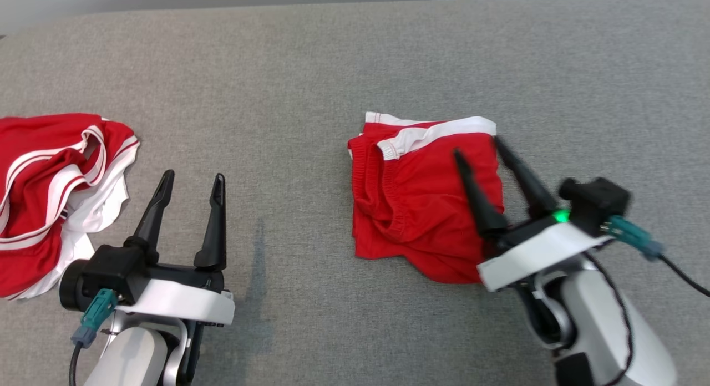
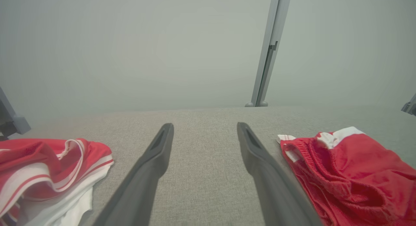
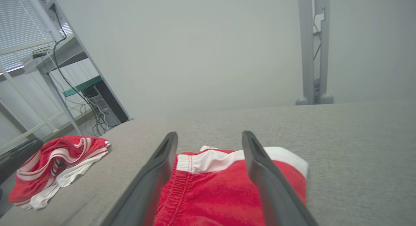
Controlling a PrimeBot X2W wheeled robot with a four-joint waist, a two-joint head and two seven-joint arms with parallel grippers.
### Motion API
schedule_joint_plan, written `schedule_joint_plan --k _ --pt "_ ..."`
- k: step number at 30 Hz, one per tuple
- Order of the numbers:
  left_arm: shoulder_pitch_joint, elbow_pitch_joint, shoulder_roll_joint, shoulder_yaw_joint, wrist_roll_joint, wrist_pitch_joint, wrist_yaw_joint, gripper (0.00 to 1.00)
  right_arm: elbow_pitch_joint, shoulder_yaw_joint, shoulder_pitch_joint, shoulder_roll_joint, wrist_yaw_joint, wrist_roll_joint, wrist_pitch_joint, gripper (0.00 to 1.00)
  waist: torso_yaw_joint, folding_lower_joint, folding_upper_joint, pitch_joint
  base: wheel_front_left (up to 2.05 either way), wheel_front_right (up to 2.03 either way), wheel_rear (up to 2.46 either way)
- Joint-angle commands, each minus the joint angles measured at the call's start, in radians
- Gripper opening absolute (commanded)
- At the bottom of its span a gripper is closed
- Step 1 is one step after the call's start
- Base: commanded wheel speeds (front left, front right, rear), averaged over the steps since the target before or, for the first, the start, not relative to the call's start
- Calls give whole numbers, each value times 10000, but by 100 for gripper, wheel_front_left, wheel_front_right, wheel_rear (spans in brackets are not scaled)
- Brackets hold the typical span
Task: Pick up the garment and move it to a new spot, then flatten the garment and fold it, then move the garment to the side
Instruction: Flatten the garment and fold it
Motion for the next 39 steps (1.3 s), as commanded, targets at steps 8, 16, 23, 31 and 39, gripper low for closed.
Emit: schedule_joint_plan --k 8,16,23,31,39 --pt "419 -124 259 356 -121 -13 258 100 -1659 -2708 1539 -363 -1 -1621 420 100 -372 0 0 -576 0 0 0" --pt "985 -308 514 457 -230 186 425 100 -2901 -3725 2724 -478 -1 -2295 1121 100 -519 0 0 -1267 0 0 0" --pt "1570 -548 677 372 -304 525 568 100 -3322 -3828 3503 -476 -3 -2305 1481 100 -541 0 0 -2010 0 0 0" --pt "2117 -780 852 415 -462 795 636 100 -3528 -3969 4169 -522 -3 -2209 1659 100 -525 0 0 -2748 0 0 0" --pt "2525 -1013 1155 599 -565 928 754 100 -3853 -4150 4852 -524 -3 -2212 1940 100 -467 0 0 -3253 0 0 0"
